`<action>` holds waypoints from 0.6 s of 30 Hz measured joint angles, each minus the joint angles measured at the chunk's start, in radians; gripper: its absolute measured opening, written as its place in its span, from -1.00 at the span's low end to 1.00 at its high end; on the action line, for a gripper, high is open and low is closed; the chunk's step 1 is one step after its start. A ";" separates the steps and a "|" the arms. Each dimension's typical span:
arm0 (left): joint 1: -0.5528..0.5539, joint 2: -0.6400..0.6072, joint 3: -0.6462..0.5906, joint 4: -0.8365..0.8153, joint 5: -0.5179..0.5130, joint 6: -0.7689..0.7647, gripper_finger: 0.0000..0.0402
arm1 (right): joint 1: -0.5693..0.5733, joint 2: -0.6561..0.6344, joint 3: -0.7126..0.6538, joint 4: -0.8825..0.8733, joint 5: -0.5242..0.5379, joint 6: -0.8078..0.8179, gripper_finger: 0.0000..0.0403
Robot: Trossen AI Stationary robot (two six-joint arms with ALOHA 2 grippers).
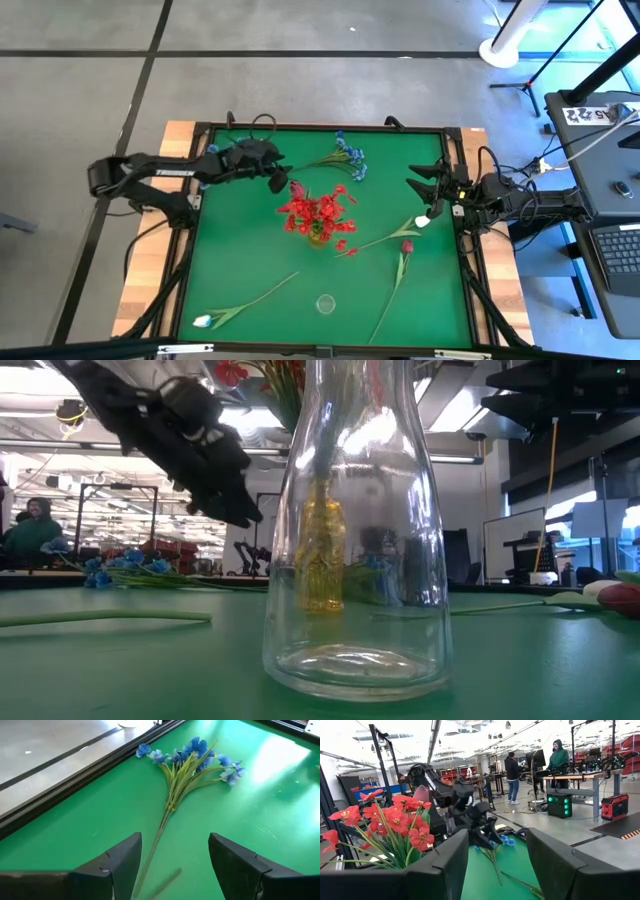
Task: Sort flowers into vase by color
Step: Put the right blue flowers into the transparent vase
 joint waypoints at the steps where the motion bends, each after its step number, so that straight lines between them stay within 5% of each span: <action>1: 0.000 0.029 0.000 0.032 0.001 0.005 0.13 | 0.000 0.000 0.000 0.000 0.000 0.000 -0.02; 9: 0.027 0.237 0.081 0.088 0.082 0.034 0.13 | 0.000 0.006 0.000 0.000 0.000 0.010 -0.02; 18: 0.039 0.427 0.318 -0.180 0.055 0.047 0.13 | 0.000 0.006 0.000 -0.002 0.000 0.044 -0.02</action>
